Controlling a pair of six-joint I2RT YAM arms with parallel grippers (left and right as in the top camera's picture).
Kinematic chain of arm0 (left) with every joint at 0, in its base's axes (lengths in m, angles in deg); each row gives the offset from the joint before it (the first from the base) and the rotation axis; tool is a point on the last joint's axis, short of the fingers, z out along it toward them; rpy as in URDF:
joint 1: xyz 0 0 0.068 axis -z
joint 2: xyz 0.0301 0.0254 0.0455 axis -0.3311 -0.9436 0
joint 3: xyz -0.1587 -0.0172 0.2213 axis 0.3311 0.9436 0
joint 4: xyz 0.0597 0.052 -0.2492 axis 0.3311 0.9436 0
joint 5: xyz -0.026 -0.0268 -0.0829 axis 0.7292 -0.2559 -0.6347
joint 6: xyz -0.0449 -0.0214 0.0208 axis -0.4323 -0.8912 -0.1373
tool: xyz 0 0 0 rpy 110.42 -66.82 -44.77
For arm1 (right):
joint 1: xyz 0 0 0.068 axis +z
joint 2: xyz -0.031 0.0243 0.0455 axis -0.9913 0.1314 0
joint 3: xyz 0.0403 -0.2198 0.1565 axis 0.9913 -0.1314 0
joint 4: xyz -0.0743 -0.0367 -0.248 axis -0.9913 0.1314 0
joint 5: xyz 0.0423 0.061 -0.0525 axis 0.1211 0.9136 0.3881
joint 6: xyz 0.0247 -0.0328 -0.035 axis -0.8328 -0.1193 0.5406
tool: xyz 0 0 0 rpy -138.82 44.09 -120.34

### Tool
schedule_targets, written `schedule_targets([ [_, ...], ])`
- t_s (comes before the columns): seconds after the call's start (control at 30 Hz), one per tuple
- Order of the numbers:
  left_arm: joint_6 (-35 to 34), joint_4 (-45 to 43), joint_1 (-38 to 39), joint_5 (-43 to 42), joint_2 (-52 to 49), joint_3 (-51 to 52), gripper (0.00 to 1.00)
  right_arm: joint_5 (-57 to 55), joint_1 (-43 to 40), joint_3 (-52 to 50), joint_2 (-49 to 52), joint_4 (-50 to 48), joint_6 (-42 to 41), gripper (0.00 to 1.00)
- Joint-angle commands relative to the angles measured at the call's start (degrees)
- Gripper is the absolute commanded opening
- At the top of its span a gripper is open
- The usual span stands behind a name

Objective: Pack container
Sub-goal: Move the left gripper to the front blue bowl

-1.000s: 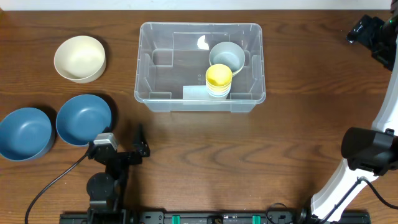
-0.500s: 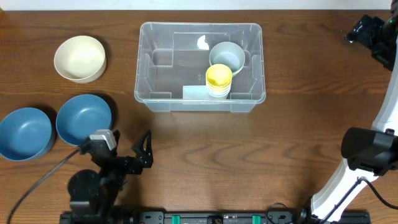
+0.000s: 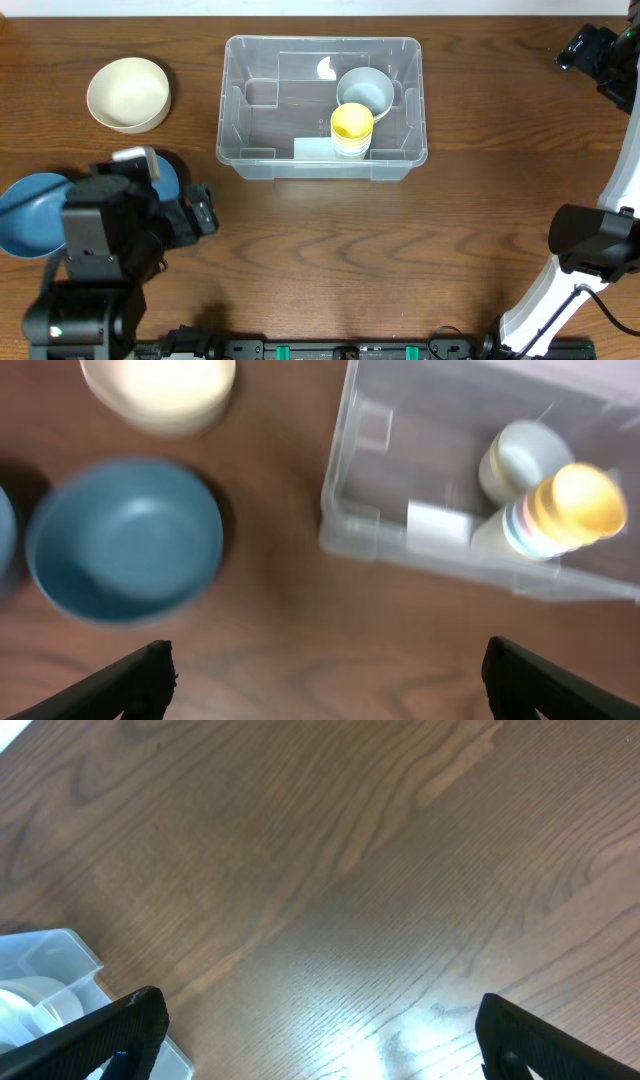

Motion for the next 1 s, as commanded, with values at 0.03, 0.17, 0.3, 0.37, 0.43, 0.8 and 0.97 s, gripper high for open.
schedule_targets([
  [0.03,5.1,-1.2,-0.2,3.1,-2.3,-3.6,0.98,-0.4,-0.3,0.3,-0.1,0.0,0.1,0.99],
  [0.17,5.0,-1.7,-0.2,12.4,-5.1,-3.4,0.98,-0.4,-0.3,0.3,-0.1,0.0,0.1,0.99],
  [0.3,2.5,-2.4,-0.2,15.0,-12.2,-3.4,0.98,-0.4,-0.3,0.3,-0.1,0.0,0.1,0.99],
  [0.37,2.4,-3.7,-0.2,15.0,-16.5,-3.4,0.98,-0.4,-0.3,0.3,-0.1,0.0,0.1,0.99],
  [0.43,2.5,-5.7,-0.2,15.1,-21.6,-3.4,0.98,-0.4,-0.3,0.3,-0.1,0.0,0.1,0.99],
  [0.8,-5.6,-10.0,-2.3,15.0,-42.6,-3.4,0.98,-0.4,-0.3,0.3,-0.1,0.0,0.1,0.99],
  [0.97,-9.5,-10.1,-4.9,13.5,-46.1,-3.3,0.91,-0.4,-0.3,0.3,-0.1,0.0,0.1,0.99],
])
